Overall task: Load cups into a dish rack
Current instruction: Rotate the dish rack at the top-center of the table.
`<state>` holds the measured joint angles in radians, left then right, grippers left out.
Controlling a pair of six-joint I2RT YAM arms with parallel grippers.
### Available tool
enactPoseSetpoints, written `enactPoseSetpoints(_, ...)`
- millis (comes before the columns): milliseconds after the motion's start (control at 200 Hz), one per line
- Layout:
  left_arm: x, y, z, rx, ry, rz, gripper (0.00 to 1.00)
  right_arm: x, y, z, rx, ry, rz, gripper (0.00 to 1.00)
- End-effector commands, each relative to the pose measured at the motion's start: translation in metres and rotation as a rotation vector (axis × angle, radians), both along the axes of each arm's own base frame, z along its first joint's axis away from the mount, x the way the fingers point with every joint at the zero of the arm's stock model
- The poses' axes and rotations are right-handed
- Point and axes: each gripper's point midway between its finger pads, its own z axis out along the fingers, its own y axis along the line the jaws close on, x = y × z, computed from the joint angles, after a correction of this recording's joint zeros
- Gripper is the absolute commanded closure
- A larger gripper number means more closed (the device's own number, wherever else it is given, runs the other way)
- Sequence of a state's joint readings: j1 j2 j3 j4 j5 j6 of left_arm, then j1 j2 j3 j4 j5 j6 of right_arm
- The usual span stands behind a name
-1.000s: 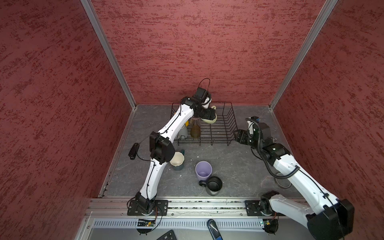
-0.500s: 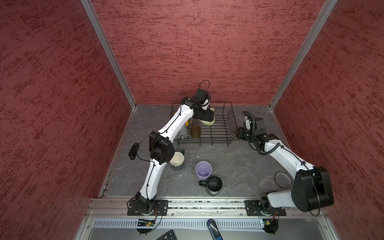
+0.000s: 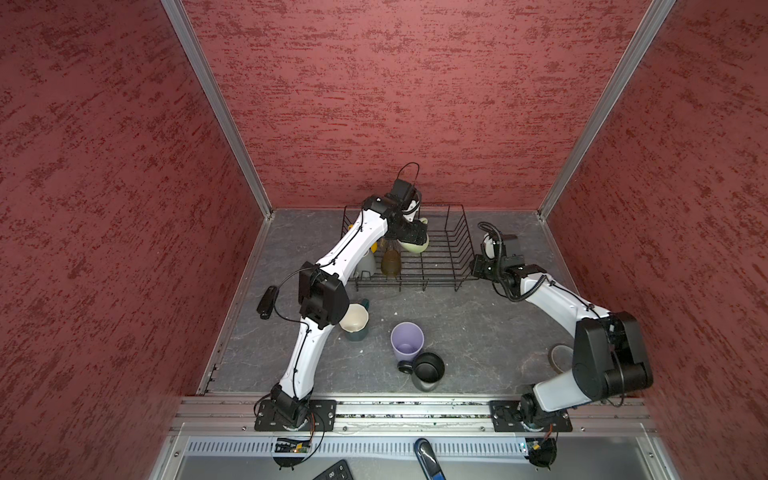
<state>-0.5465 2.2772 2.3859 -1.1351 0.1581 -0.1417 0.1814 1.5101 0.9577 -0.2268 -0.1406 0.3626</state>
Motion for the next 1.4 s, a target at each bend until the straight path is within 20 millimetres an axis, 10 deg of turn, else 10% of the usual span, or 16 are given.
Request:
enactPoseSetpoints(0,0.005,-0.007,0.053,-0.075,-0.135,-0.016,1.0,0.006,0.004,0.01,0.023,-0.046,0.02,0.82)
enactPoseSetpoints(731,0.013,-0.002,0.045,-0.009,-0.17,0.014,1.0,-0.045,0.021,-0.006,0.086,0.004,0.078,0.97)
enactPoseSetpoints(1398,0.019,-0.021,0.018,0.065,-0.177,0.007,1.0,-0.069,0.036,-0.006,0.112,0.023,0.11,0.78)
